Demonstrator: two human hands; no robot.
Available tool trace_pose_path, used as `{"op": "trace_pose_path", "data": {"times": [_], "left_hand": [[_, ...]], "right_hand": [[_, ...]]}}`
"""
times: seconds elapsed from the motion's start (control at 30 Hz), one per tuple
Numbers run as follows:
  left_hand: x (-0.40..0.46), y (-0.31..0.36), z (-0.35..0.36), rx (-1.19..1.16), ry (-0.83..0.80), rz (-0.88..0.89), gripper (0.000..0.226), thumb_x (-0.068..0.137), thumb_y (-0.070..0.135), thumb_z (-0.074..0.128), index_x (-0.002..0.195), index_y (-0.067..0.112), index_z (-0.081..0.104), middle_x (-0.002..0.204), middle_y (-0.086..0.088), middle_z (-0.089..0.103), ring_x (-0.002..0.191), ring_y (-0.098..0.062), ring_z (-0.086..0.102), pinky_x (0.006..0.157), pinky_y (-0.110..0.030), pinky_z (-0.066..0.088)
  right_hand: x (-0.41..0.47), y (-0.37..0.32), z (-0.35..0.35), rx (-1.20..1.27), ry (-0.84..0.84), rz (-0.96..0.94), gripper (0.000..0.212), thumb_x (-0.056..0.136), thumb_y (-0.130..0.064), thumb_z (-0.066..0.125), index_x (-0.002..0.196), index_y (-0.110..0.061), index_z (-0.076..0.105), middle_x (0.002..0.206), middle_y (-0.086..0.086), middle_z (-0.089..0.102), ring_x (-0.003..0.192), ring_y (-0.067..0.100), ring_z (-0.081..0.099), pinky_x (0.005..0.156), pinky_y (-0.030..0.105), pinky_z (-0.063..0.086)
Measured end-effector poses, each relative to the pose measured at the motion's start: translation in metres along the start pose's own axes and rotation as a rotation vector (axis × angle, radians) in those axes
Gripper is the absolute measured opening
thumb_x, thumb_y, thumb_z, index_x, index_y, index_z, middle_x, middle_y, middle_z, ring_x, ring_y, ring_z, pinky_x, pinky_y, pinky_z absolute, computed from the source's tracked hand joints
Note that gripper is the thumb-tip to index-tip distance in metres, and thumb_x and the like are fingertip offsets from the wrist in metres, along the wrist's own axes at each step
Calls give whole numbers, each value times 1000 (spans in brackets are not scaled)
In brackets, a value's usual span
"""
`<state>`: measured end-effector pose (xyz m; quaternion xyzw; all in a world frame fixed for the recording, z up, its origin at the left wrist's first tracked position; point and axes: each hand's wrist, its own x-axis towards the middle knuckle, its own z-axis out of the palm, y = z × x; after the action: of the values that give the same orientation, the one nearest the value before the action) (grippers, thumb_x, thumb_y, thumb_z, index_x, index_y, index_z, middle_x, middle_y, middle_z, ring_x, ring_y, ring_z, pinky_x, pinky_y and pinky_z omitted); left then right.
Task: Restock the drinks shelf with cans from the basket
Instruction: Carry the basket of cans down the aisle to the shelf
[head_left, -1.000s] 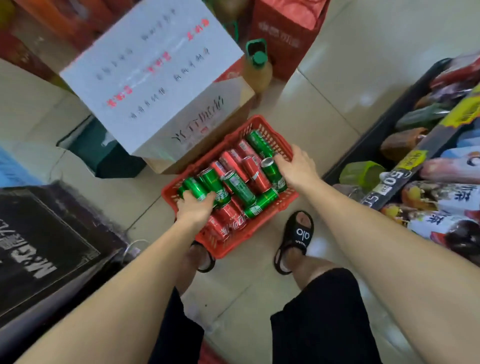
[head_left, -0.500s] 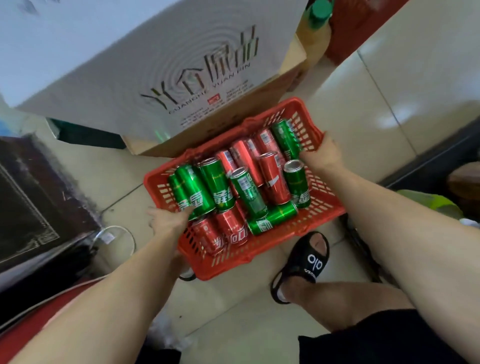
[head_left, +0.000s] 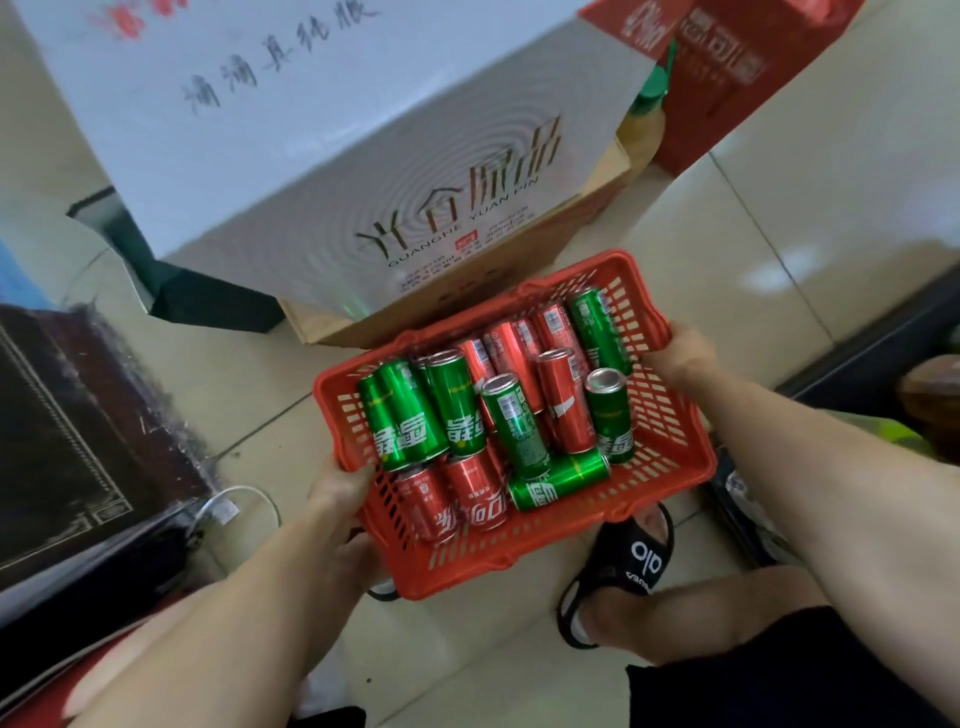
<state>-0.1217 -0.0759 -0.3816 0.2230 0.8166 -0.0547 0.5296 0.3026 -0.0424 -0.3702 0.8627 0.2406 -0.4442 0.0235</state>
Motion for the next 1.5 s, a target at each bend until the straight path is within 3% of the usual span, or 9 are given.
{"op": "trace_pose_path", "data": {"times": [0.2,0.37,0.6,0.77,0.97,1.07,1.27,1.37,1.5], "left_hand": [[-5,4,-20,113,9,146,29,97,30,71,124,20,64,113,-16,76,98,-37,74,89,-58,60],[-88,27,-47,179,-34,162,38,99,18,69,135,11,61,118,-22,73,105,-40,72,91,-48,59],[-225,59,-113,325,-38,229,29,88,16,74,117,17,71,107,-15,74,92,-31,71,87,-38,58],[-310,89,-171,484,-6,256,46,68,41,72,107,17,73,103,-12,78,91,-33,75,93,-45,61],[-412,141,-225,748,92,472,26,87,44,75,95,19,72,92,-6,76,84,-28,73,87,-42,61],[-447,162,-240,845,74,546,21,84,38,80,92,20,72,83,-3,75,75,-22,72,80,-39,61],[-511,192,-237,1152,1,758,27,72,18,85,96,15,72,88,-9,75,70,-23,71,60,-33,59],[-541,196,-213,1259,-75,799,28,72,9,84,96,12,70,84,-10,73,75,-28,72,72,-42,64],[-571,187,-165,1333,-160,869,32,75,-3,79,105,5,69,93,-15,71,83,-30,69,75,-36,59]], "right_hand": [[-42,55,1,67,14,84,43,92,-14,68,135,-7,61,128,22,67,118,42,64,104,45,51],[-116,84,-26,134,69,143,35,87,-17,67,122,-11,70,118,21,72,110,39,67,98,42,54],[-246,86,-104,183,120,143,32,84,-19,73,115,-10,73,114,21,72,107,40,67,90,40,52],[-345,85,-155,208,181,164,32,80,-23,79,109,-10,74,110,22,73,102,40,68,81,38,50],[-470,90,-195,316,225,271,37,77,-23,73,110,-7,70,110,23,71,102,41,67,85,41,55],[-525,104,-192,415,250,320,49,67,-32,70,110,-8,71,111,22,73,102,39,69,86,40,56],[-624,138,-158,649,347,478,40,71,-23,77,106,-6,75,109,23,73,101,40,69,82,39,56],[-666,162,-130,769,358,576,48,62,-29,75,102,-2,73,105,21,74,97,39,70,81,40,58],[-700,216,-80,920,397,696,58,50,-34,68,101,-5,74,101,20,75,93,37,72,84,45,60]]}}
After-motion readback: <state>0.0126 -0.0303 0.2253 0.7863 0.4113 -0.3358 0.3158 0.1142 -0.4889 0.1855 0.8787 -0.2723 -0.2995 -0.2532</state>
